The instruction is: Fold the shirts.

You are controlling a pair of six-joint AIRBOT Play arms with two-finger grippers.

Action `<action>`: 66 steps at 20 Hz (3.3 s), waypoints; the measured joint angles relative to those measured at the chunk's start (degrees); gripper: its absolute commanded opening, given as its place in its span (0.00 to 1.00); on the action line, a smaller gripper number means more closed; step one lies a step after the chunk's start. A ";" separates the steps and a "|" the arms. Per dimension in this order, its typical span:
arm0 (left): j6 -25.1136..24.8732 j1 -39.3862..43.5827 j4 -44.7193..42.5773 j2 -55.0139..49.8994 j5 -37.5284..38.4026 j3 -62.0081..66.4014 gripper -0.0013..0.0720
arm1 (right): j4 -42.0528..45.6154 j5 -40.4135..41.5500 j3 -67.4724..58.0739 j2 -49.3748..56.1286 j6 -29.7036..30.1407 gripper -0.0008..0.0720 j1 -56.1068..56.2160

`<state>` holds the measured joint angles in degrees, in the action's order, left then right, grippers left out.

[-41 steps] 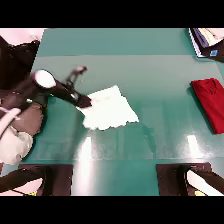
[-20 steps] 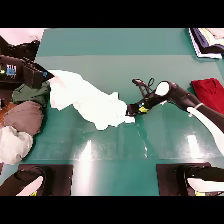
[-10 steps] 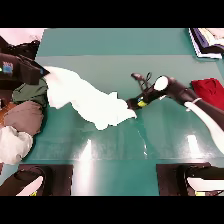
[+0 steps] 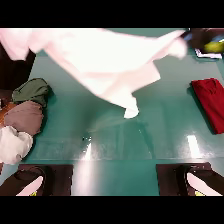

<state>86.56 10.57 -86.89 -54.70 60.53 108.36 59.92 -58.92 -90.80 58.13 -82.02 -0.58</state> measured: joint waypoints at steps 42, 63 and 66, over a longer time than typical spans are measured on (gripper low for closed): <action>-1.05 0.00 2.25 -11.43 15.34 -14.93 0.05 | -2.93 -5.35 25.07 29.86 2.95 0.03 15.30; -1.03 0.02 6.47 6.51 -0.70 15.58 0.05 | -4.66 -6.95 -24.04 -11.74 0.87 0.03 -24.22; -1.03 0.00 6.86 6.95 -1.40 12.48 0.05 | -4.76 -8.55 -21.38 -12.33 -1.64 0.03 -29.49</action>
<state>85.54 10.57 -80.03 -47.75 59.13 120.84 55.16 -67.46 -112.18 45.80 -83.66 -30.06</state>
